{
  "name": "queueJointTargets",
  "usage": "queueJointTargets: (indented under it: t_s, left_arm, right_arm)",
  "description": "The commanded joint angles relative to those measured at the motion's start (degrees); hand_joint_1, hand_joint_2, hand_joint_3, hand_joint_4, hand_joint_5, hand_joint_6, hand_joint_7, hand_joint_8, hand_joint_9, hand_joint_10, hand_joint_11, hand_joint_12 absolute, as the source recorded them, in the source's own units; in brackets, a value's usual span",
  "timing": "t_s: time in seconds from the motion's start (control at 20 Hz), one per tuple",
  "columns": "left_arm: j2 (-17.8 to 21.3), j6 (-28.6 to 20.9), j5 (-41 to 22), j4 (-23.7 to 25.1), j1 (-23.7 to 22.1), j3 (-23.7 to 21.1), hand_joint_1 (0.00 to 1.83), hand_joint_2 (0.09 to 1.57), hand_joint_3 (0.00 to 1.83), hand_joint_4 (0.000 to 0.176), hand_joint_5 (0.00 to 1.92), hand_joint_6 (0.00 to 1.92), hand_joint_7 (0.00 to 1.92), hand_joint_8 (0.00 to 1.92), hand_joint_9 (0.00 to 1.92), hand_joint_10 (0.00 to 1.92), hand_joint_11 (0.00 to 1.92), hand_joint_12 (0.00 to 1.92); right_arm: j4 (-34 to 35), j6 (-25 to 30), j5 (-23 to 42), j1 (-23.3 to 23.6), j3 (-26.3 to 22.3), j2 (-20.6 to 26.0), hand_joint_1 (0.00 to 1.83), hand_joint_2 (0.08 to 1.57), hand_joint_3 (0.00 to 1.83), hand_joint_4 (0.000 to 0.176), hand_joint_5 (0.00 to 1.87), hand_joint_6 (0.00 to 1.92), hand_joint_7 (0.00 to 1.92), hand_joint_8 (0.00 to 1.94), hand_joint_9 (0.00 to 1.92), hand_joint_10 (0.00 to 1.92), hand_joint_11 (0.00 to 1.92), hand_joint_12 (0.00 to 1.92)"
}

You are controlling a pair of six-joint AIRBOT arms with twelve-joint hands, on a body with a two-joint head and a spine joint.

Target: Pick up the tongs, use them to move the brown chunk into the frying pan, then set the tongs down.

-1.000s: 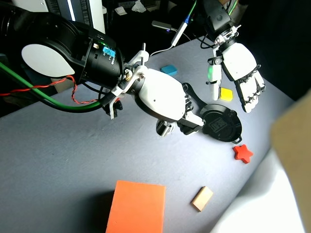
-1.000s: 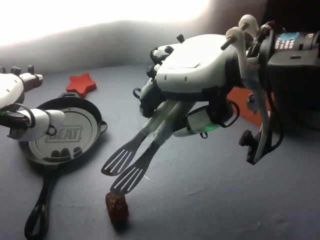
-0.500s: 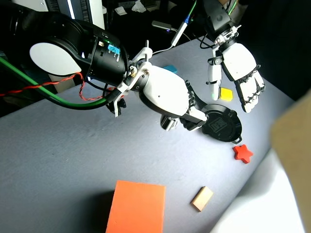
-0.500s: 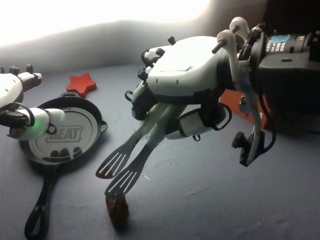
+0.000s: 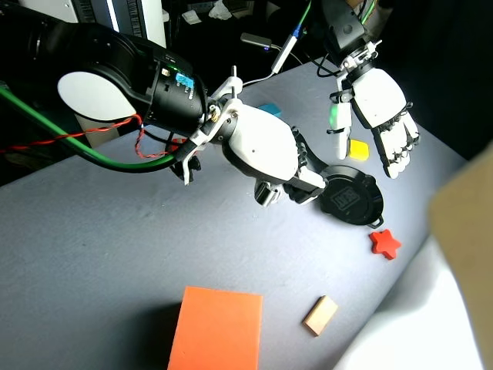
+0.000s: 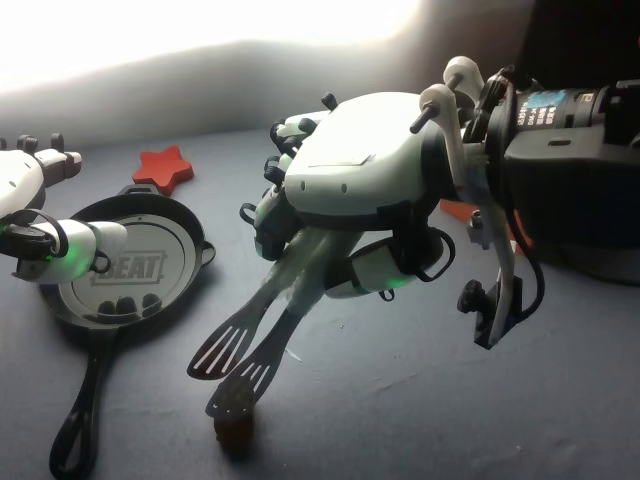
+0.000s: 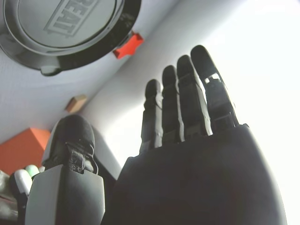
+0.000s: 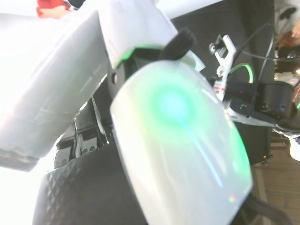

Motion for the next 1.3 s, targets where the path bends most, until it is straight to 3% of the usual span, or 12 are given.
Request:
queueJointTargets:
  t_s: [0.0,0.4,0.55,0.75,1.2,1.25]
  left_arm:
    - [0.6,0.1,-4.3,3.2,-0.4,-0.2,0.18,1.28,0.0,0.035,0.19,0.0,0.25,0.0,0.26,0.0,0.0,0.98]
    - [0.6,0.1,-4.3,2.8,-0.7,-0.4,0.15,1.28,0.0,0.046,0.17,0.0,0.24,0.0,0.24,0.0,0.0,0.97]
    - [0.6,0.1,-4.3,2.8,-0.7,-0.4,0.18,1.28,0.0,0.037,0.2,0.01,0.25,0.0,0.26,0.01,0.0,0.99]
    - [0.6,0.1,-4.3,2.8,-0.7,-0.3,0.17,1.28,0.0,0.046,0.19,0.01,0.26,0.0,0.27,0.01,0.0,1.0]
    - [0.6,0.1,-4.6,2.8,-0.7,-0.3,0.22,1.27,0.0,0.042,0.21,0.01,0.26,0.0,0.28,0.01,0.0,1.01]
    - [0.6,0.1,-4.7,2.8,-0.7,-0.3,0.21,1.27,0.0,0.044,0.21,0.01,0.26,0.0,0.28,0.01,0.0,1.01]
  right_arm:
    - [0.1,-0.2,5.9,0.5,-0.3,0.6,1.05,1.22,0.0,0.0,0.62,0.46,0.83,0.02,0.4,0.77,0.0,1.6]
    - [0.0,-1.4,5.2,0.4,-1.6,1.4,1.07,1.2,0.0,0.0,0.63,0.45,0.83,0.02,0.42,0.77,0.0,1.6]
    - [0.0,-2.2,5.7,-0.1,-1.5,0.9,1.06,1.21,0.0,0.0,0.62,0.45,0.83,0.02,0.41,0.77,0.0,1.6]
    - [0.0,-2.7,6.1,-0.4,-1.5,0.4,1.05,1.21,0.0,0.0,0.62,0.46,0.83,0.02,0.41,0.77,0.0,1.59]
    - [0.0,-4.3,6.9,-1.7,-1.5,-0.3,1.09,1.22,0.0,0.0,0.67,0.48,0.86,0.03,0.47,0.79,0.03,1.61]
    - [0.0,-4.3,6.9,-1.6,-1.5,-0.2,1.08,1.24,0.03,0.0,0.69,1.2,0.89,0.04,0.49,0.81,0.06,1.62]
